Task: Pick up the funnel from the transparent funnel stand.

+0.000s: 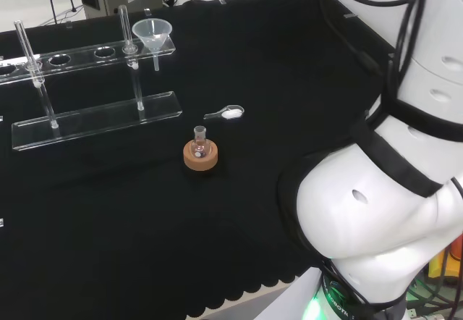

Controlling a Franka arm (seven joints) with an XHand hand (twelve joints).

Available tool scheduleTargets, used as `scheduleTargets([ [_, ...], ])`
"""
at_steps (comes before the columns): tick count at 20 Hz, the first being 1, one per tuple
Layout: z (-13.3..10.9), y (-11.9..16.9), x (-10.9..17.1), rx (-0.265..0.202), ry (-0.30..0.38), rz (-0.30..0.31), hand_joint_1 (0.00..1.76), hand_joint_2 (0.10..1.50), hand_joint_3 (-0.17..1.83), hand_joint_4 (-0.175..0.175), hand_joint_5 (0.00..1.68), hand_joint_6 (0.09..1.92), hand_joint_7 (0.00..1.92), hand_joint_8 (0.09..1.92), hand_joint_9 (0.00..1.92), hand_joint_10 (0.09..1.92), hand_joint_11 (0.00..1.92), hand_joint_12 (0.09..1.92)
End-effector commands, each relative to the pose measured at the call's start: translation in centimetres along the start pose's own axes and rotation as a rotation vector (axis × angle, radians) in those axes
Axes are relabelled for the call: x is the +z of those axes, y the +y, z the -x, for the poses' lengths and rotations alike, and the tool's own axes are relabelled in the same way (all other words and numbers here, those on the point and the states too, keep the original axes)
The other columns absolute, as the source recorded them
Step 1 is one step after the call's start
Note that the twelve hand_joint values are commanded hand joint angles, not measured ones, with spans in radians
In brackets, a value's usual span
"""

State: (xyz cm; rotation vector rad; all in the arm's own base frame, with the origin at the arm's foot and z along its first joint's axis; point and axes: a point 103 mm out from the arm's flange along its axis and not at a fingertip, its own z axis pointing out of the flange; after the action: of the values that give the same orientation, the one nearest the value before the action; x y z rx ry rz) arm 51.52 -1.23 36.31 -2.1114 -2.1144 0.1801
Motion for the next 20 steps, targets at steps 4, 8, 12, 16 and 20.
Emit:
scheduleTargets([
  [4,-5.4,3.6,3.7,-0.081,-0.04,-0.074,0.07,1.19,0.33,-0.006,0.25,0.09,0.04,0.55,0.23,0.65,0.1,1.38],
  [8,-6.4,4.1,4.7,-0.093,-0.069,-0.101,0.12,1.17,0.31,-0.007,0.24,0.09,0.05,0.56,0.23,0.65,0.09,1.39],
  [12,-6.9,4.5,5.4,-0.098,-0.091,-0.12,0.23,1.11,0.28,-0.014,0.23,0.09,0.07,0.57,0.24,0.66,0.09,1.39],
  [16,-8.3,4.9,5.3,-0.096,-0.158,-0.142,0.35,1.03,0.25,-0.021,0.24,0.09,0.08,0.61,0.27,0.68,0.08,1.4],
  [20,-9.4,5.6,5.4,-0.109,-0.167,-0.194,0.43,0.92,0.24,-0.027,0.23,0.09,0.07,0.68,0.27,0.72,0.08,1.42],
])
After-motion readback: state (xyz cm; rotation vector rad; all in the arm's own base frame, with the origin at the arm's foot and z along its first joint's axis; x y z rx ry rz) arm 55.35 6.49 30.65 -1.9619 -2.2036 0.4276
